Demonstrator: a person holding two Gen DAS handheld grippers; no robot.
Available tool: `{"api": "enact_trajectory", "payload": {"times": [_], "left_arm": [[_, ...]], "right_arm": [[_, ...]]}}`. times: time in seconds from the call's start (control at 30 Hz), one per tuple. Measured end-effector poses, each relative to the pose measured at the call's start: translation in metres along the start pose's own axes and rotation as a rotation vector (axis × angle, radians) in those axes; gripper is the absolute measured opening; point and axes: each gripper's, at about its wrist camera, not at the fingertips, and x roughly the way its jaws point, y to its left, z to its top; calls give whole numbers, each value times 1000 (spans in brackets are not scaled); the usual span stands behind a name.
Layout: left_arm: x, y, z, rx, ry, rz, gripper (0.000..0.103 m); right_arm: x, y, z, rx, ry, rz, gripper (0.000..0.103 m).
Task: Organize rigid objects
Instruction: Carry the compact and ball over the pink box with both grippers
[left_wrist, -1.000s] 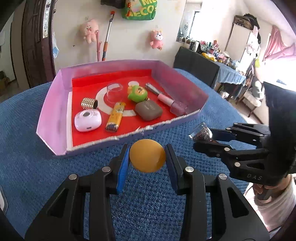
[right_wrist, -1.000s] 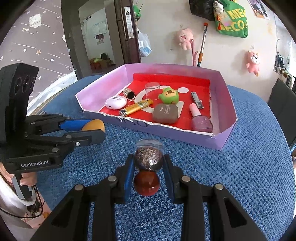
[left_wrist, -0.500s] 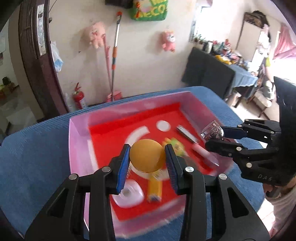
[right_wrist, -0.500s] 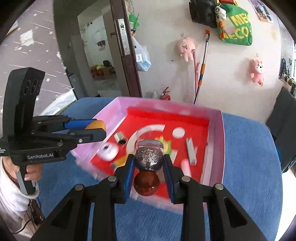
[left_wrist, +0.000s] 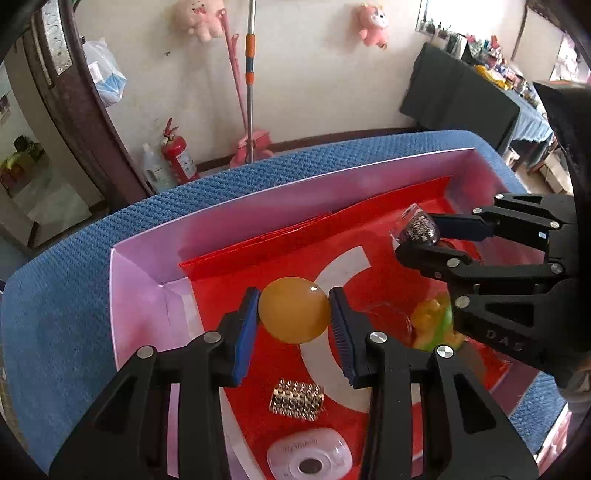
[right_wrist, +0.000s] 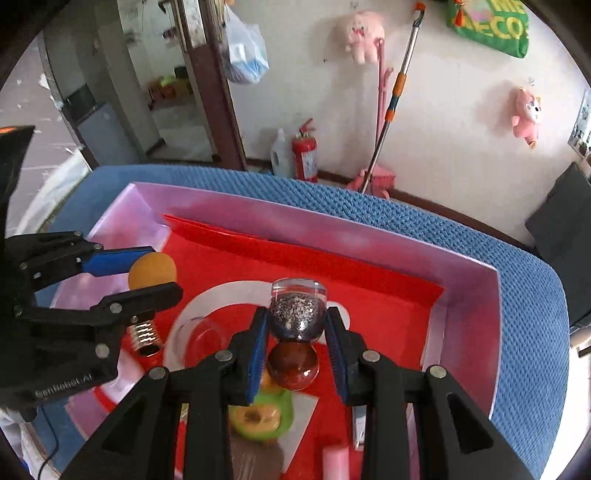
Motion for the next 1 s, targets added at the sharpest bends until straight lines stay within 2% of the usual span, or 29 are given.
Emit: {"api": "enact_trajectory", "payload": {"times": [0.23,0.37,0.6,0.9,1.0], "left_arm": [[17,-3,-3,2,66,15,36],[22,0,-4,-17,68,17,36],[25,4,-2,-54,67,3,36],[27,4,0,-50,64,1,36],[26,3,-1,-49,61,4,40]], "right_arm": [[24,5,5,-78,87,-53,33],[32,10,4,-98,124,-66,33],[36,14,3,-96,124,-77,33],[40,13,5,-79,129,-60,34],[40,14,6,-81,130,-59,36]]}}
